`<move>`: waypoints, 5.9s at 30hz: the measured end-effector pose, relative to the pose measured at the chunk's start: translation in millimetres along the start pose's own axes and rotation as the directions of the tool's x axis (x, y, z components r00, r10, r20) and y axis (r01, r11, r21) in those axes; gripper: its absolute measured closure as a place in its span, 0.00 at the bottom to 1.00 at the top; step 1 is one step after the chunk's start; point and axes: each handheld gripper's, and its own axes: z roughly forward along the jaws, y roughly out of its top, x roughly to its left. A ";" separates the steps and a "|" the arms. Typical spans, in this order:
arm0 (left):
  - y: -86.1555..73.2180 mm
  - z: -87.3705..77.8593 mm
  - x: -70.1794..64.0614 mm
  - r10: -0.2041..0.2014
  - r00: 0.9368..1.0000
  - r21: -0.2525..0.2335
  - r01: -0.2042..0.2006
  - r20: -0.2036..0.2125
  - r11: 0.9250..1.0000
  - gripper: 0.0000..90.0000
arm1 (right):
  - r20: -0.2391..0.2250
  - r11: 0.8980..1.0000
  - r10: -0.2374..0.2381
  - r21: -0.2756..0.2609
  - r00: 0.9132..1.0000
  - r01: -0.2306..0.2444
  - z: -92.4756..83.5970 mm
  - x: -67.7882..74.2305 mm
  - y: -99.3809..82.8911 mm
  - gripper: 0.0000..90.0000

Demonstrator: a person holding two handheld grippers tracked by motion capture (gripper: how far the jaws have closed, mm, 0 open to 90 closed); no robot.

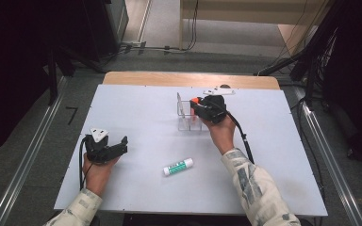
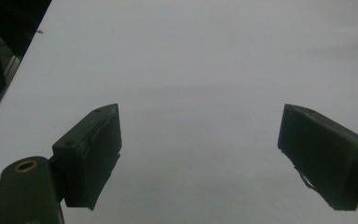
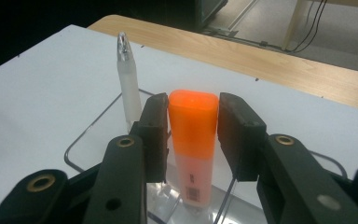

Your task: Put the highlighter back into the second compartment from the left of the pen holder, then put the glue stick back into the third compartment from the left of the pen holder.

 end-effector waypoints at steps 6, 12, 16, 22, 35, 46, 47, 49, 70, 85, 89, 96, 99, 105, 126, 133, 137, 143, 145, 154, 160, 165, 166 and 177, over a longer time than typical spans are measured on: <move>0.0 -0.1 0.2 -0.001 1.000 0.000 0.001 0.000 1.000 0.16 | 0.008 1.000 0.007 0.002 1.000 -0.007 -0.7 -2.6 -2.9 0.56; 0.0 -0.2 0.2 -0.002 1.000 0.000 0.002 -0.001 1.000 0.16 | 0.007 1.000 0.013 -0.006 1.000 -0.013 -7.1 -4.5 -3.7 0.46; 0.0 -0.4 -0.1 -0.002 1.000 0.000 0.002 0.002 1.000 0.16 | 0.001 1.000 0.016 -0.013 1.000 -0.016 -14.2 -5.3 -5.9 0.40; 0.2 -0.6 0.0 -0.015 1.000 0.003 0.014 0.007 1.000 0.16 | 0.004 1.000 0.023 -0.021 1.000 -0.023 -28.2 -12.7 -17.4 0.34; -0.2 0.5 -1.1 -0.013 1.000 0.010 0.013 0.002 1.000 0.16 | 0.056 0.999 0.051 0.012 0.997 -0.052 -64.7 -39.0 -53.9 0.24; -0.4 0.5 -1.9 -0.014 1.000 0.011 0.014 0.001 1.000 0.16 | 0.087 0.998 0.044 0.036 0.995 -0.048 -89.4 -50.9 -74.8 0.23; -0.3 0.3 -1.9 -0.015 1.000 0.011 0.015 0.002 1.000 0.16 | 0.090 0.998 0.043 0.042 0.995 -0.047 -90.1 -52.2 -76.5 0.23; -0.2 0.1 -1.9 -0.015 1.000 0.010 0.014 0.003 1.000 0.16 | 0.099 0.998 0.042 0.048 0.994 -0.047 -91.1 -54.3 -79.0 0.22; -0.2 -6.8 -9.6 -0.009 0.998 -0.012 0.009 0.061 1.000 0.14 | 0.135 0.999 0.038 0.030 0.990 -0.042 -116.1 -64.0 -94.4 0.19; -0.7 -9.7 -36.3 0.065 0.973 -0.004 -0.066 0.223 0.998 0.11 | 0.171 0.997 0.066 0.037 0.983 -0.073 -136.7 -81.5 -109.2 0.19; -0.6 -11.0 -45.3 0.087 0.965 -0.018 -0.085 0.246 0.996 0.10 | 0.171 0.996 0.068 0.038 0.983 -0.076 -141.7 -83.1 -112.3 0.19; -1.0 -14.0 -62.6 0.135 0.948 -0.057 -0.124 0.288 0.991 0.11 | 0.170 0.995 0.075 0.050 0.983 -0.085 -144.7 -86.3 -116.9 0.19; -1.2 -14.8 -70.2 0.153 0.938 -0.063 -0.140 0.312 0.988 0.11 | 0.170 0.994 0.083 0.056 0.982 -0.093 -144.2 -86.6 -117.0 0.19; -2.8 -12.7 -86.7 0.180 0.915 -0.065 -0.168 0.360 0.984 0.11 | 0.169 0.995 0.076 0.056 0.983 -0.087 -143.3 -86.2 -117.2 0.19; -12.6 -8.3 -120.6 0.248 0.864 -0.078 -0.238 0.438 0.968 0.14 | 0.169 0.994 0.080 0.060 0.982 -0.092 -142.8 -86.0 -117.4 0.19; -16.4 -7.3 -130.4 0.274 0.844 -0.084 -0.265 0.462 0.960 0.17 | 0.165 0.994 0.079 0.062 0.983 -0.090 -142.6 -85.8 -117.7 0.19; -18.8 -6.7 -136.6 0.287 0.831 -0.082 -0.283 0.477 0.956 0.17 | 0.165 0.994 0.080 0.063 0.983 -0.091 -142.5 -85.8 -117.7 0.20; -20.4 -6.6 -142.5 0.288 0.819 -0.083 -0.286 0.496 0.955 0.20 | 0.163 0.994 0.080 0.064 0.983 -0.092 -142.5 -85.8 -117.8 0.20; -20.3 -6.7 -143.2 0.295 0.810 -0.085 -0.294 0.506 0.952 0.23 | 0.162 0.994 0.080 0.065 0.984 -0.091 -142.4 -85.8 -117.9 0.20; -22.9 -5.9 -152.8 0.309 0.803 -0.077 -0.315 0.509 0.946 0.23 | 0.161 0.994 0.082 0.065 0.984 -0.093 -142.4 -85.7 -117.8 0.20; -24.1 -5.5 -158.1 0.325 0.796 -0.079 -0.333 0.511 0.940 0.25 | 0.159 0.993 0.085 0.066 0.984 -0.096 -142.3 -85.6 -117.9 0.20; -24.3 -4.6 -160.9 0.332 0.785 -0.084 -0.340 0.523 0.937 0.31 | 0.158 0.993 0.086 0.067 0.984 -0.097 -142.4 -85.7 -117.9 0.20; -24.5 -4.2 -161.7 0.333 0.782 -0.082 -0.344 0.526 0.936 0.31 | 0.158 0.993 0.086 0.068 0.984 -0.098 -142.4 -85.6 -117.9 0.20; -27.4 -0.6 -171.6 0.354 0.761 -0.078 -0.374 0.543 0.924 0.41 | 0.157 0.993 0.086 0.068 0.984 -0.098 -142.4 -85.6 -118.0 0.20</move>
